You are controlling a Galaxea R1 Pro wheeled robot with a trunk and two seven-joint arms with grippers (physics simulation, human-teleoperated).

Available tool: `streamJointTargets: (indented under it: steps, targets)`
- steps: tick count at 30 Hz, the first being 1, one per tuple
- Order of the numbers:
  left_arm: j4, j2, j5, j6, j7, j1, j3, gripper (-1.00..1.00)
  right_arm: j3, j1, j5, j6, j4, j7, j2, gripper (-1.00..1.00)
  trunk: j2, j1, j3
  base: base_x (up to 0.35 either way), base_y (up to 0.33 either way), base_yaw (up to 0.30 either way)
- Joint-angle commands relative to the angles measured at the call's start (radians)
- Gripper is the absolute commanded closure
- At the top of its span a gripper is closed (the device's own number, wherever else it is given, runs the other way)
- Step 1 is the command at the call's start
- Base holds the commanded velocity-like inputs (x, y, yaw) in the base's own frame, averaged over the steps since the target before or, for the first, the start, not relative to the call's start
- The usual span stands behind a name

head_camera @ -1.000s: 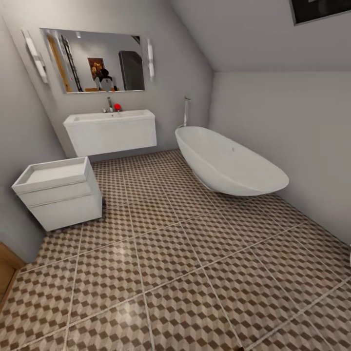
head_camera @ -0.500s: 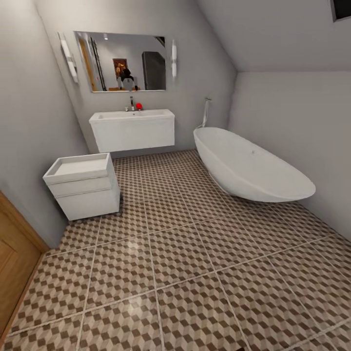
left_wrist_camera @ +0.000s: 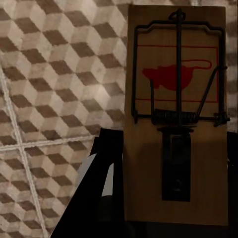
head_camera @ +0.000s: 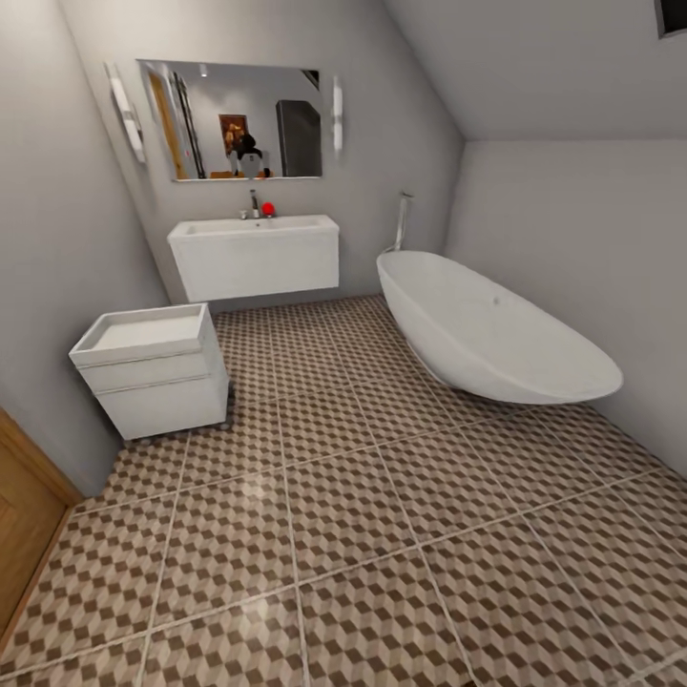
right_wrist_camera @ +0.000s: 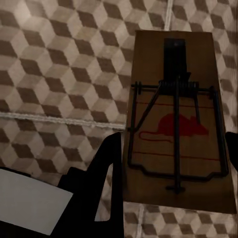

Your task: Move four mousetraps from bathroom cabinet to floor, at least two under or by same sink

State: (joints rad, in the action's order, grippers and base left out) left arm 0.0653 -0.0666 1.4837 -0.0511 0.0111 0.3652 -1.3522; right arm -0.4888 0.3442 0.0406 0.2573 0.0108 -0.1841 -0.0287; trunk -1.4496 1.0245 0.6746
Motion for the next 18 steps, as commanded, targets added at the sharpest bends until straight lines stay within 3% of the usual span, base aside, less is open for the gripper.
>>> streamJointTargets:
  steps: [1, 5, 18]
  targets:
    - [0.002, -0.001, 0.007, -0.003, 0.004, 0.000, -0.008, 1.00, -0.007, 0.000, 0.006, 0.004, 0.001, 0.000, 0.000, 1.00, 0.000, 0.000, 0.001, 0.311, -0.116, 0.000]
    - [0.002, -0.001, 0.007, -0.003, 0.004, 0.000, -0.010, 1.00, -0.007, -0.001, 0.005, 0.004, 0.001, 0.000, 0.000, 1.00, 0.000, 0.000, 0.003, 0.314, -0.100, 0.105]
    - [0.002, -0.001, 0.007, -0.003, 0.004, 0.000, -0.009, 1.00, -0.007, -0.004, 0.004, 0.005, 0.001, 0.001, 0.000, 1.00, 0.000, 0.000, 0.014, 0.300, -0.091, 0.229]
